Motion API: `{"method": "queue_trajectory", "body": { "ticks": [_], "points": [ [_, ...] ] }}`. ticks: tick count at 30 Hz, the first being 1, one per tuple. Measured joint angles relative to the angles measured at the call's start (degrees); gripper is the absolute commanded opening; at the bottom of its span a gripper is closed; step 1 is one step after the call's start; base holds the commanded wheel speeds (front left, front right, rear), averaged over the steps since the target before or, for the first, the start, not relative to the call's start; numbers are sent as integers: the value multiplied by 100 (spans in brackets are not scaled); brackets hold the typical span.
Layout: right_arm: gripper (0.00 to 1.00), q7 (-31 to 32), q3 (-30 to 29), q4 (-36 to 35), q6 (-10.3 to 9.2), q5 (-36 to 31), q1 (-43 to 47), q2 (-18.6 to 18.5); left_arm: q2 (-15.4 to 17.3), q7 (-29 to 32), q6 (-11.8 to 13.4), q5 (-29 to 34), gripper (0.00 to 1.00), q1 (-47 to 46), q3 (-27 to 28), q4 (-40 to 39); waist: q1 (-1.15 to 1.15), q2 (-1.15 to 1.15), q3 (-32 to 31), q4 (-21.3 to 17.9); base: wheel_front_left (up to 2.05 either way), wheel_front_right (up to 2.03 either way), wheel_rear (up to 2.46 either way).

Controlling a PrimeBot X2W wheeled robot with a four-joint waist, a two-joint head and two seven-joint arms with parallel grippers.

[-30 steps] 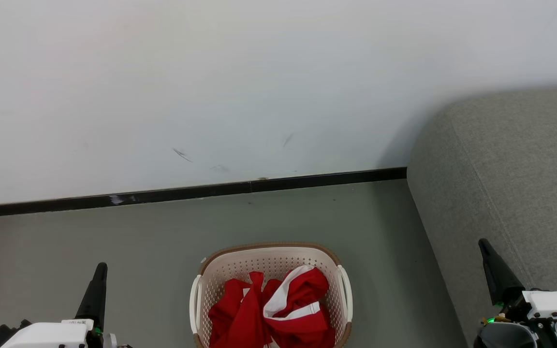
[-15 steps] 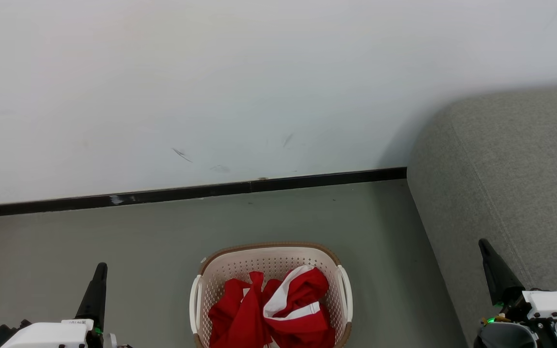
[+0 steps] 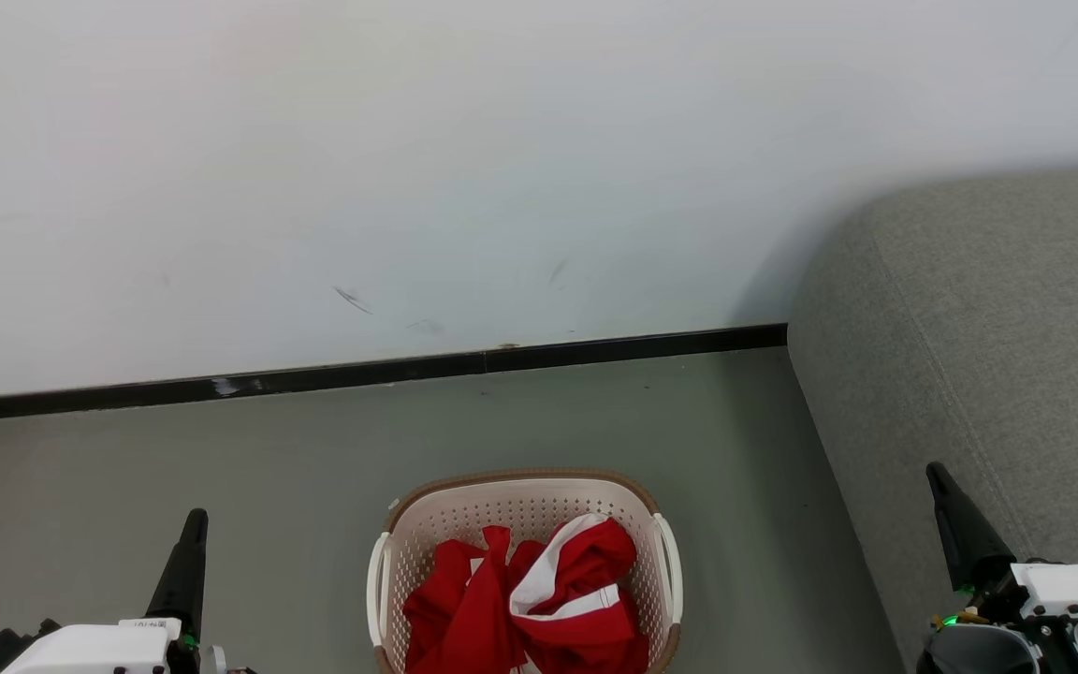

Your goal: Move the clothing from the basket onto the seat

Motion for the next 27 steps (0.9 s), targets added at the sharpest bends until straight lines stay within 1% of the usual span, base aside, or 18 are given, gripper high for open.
{"method": "queue_trajectory", "body": {
  "ticks": [27],
  "points": [
    [0,0,0,0,0,0,0,0,0,0,0,0,0,0,0,0,0,0,0,0,0,0,0]
  ]
}}
